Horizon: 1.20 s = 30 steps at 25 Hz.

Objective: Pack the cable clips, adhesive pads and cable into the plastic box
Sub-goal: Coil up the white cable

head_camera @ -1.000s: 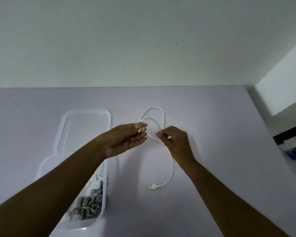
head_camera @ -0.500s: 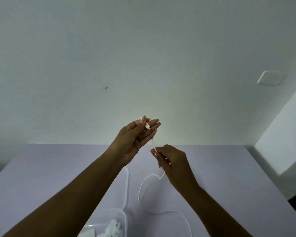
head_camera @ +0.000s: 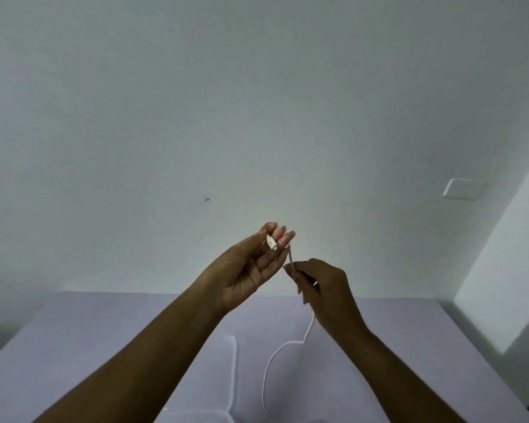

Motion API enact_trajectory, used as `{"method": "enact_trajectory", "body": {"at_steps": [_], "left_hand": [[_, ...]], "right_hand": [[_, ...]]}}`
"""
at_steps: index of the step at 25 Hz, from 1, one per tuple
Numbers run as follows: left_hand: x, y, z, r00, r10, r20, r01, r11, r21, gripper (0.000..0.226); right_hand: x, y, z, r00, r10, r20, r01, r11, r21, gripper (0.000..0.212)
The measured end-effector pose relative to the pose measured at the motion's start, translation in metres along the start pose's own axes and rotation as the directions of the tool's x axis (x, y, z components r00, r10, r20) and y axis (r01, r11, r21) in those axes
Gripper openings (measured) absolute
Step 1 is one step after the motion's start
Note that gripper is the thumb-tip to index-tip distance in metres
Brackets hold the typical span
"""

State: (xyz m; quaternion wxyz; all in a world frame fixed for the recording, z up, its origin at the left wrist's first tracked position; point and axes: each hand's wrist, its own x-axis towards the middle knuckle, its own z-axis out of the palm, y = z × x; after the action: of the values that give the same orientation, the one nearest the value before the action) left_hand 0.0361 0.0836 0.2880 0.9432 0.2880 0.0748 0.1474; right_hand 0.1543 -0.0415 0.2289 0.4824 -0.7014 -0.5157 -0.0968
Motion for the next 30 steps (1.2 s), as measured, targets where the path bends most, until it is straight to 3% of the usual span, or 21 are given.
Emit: {"method": "enact_trajectory", "body": {"at_steps": [5,7,9,11,13,14,16,18,19,20,23,25,26,30], "left_hand": [[-0.004,0.006,0.01,0.995,0.067,-0.07,-0.073,0.994,-0.084,0.025],[0.0,0.006,0.011,0.973,0.221,-0.072,-0.219,0.975,0.038,0.023],[0.002,0.009,0.01,0.902,0.426,-0.072,-0.385,0.868,0.314,0.024],[-0.001,0.015,0.006,0.817,0.576,0.002,-0.458,0.648,0.609,0.025],[-0.006,0.018,0.005,0.75,0.633,0.19,-0.442,0.266,0.857,0.024],[-0.009,0.016,0.005,0.74,0.602,0.3,-0.427,0.075,0.901,0.022],[-0.014,0.009,0.005,0.737,0.487,0.468,-0.433,-0.191,0.881,0.021],[-0.02,0.004,0.005,0.751,0.381,0.539,-0.439,-0.321,0.839,0.024],[-0.024,0.003,0.005,0.789,0.322,0.523,-0.437,-0.305,0.846,0.025],[-0.027,0.001,0.006,0.84,0.253,0.48,-0.431,-0.227,0.873,0.027],[-0.037,-0.014,0.013,0.926,0.098,0.366,-0.379,0.244,0.893,0.035],[-0.04,-0.023,0.018,0.949,0.082,0.306,-0.298,0.555,0.776,0.039],[-0.04,-0.024,0.02,0.955,0.072,0.287,-0.261,0.659,0.705,0.042],[-0.041,-0.018,0.028,0.95,0.122,0.286,-0.233,0.89,0.393,0.033]], "right_hand": [[-0.004,-0.009,-0.003,0.991,-0.068,0.113,0.075,0.995,-0.061,0.016],[-0.009,-0.012,-0.003,0.98,-0.074,0.184,0.085,0.995,-0.053,0.022],[-0.011,-0.016,-0.01,0.971,-0.062,0.232,0.066,0.998,-0.009,0.021],[-0.009,-0.022,-0.021,0.968,-0.073,0.239,0.072,0.997,0.009,0.017],[-0.001,-0.031,-0.035,0.969,-0.09,0.229,0.087,0.996,0.021,0.016],[0.004,-0.037,-0.043,0.969,-0.101,0.225,0.095,0.995,0.034,0.016],[0.016,-0.046,-0.058,0.967,-0.134,0.217,0.124,0.991,0.057,0.015],[0.028,-0.051,-0.07,0.964,-0.145,0.224,0.125,0.987,0.099,0.015],[0.035,-0.052,-0.074,0.966,-0.133,0.223,0.105,0.986,0.133,0.018],[0.04,-0.053,-0.077,0.97,-0.11,0.218,0.072,0.982,0.174,0.022],[0.05,-0.049,-0.077,0.98,-0.005,0.2,-0.058,0.949,0.31,0.032],[0.051,-0.043,-0.072,0.979,0.064,0.192,-0.128,0.931,0.343,0.038],[0.05,-0.04,-0.068,0.978,0.1,0.184,-0.159,0.926,0.343,0.039],[0.032,-0.029,-0.048,0.985,0.112,0.129,-0.146,0.944,0.296,0.034]]}}
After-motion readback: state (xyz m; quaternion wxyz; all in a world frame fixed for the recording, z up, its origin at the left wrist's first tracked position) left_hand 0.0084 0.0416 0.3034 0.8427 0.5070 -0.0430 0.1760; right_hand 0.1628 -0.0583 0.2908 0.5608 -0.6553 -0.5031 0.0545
